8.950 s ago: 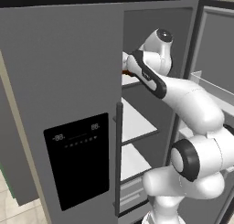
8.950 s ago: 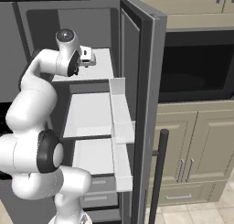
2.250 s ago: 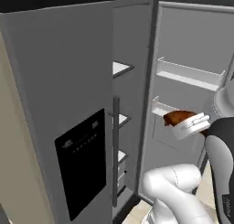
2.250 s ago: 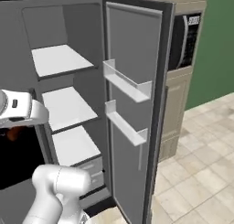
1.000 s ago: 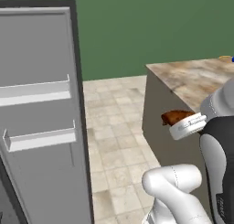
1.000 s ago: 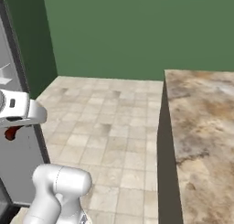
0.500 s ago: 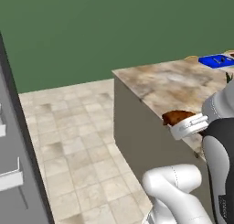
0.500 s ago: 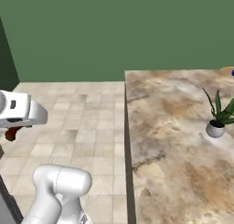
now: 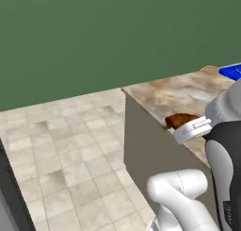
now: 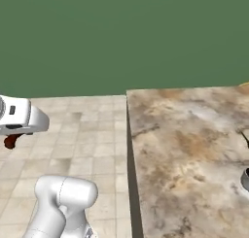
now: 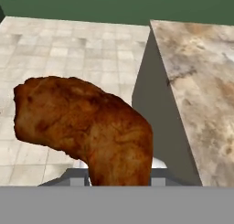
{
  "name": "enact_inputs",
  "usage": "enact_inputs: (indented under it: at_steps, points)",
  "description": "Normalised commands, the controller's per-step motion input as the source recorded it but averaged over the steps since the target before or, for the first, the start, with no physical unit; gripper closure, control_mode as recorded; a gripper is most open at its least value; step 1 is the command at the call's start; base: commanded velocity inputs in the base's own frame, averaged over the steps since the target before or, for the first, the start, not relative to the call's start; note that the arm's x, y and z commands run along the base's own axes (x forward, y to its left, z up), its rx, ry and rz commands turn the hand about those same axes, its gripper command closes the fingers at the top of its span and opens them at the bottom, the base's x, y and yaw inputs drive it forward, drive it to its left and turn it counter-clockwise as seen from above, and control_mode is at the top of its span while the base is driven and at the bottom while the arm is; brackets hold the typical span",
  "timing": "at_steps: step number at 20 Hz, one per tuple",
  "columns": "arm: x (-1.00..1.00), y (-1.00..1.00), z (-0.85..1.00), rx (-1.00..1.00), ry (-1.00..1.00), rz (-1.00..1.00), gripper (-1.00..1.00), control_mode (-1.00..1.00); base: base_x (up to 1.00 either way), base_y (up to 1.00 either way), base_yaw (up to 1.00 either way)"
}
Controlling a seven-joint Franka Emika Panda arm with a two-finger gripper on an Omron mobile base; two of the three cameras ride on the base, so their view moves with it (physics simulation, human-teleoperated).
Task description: Gather the mushroom and lemon from the fridge and place them on a tray on the dining counter. Then gather the chicken drumstick and fish from the fridge and place them on the other tray.
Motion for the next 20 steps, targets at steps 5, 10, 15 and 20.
enact_inputs:
  at_steps: [5, 10, 15, 20]
  points:
    - [0.00, 0.00, 0.00, 0.00, 0.00, 0.00, 1.00, 1.00, 1.00, 0.23, -0.12]
    - [0.00, 0.00, 0.00, 0.00, 0.00, 0.00, 1.00, 1.00, 1.00, 0.47, -0.18]
    - [0.00, 0.00, 0.00, 0.00, 0.00, 0.00, 1.00, 1.00, 1.00, 0.69, -0.30]
    - [0.00, 0.00, 0.00, 0.00, 0.00, 0.00, 1.00, 1.00, 1.00, 0.75, -0.38]
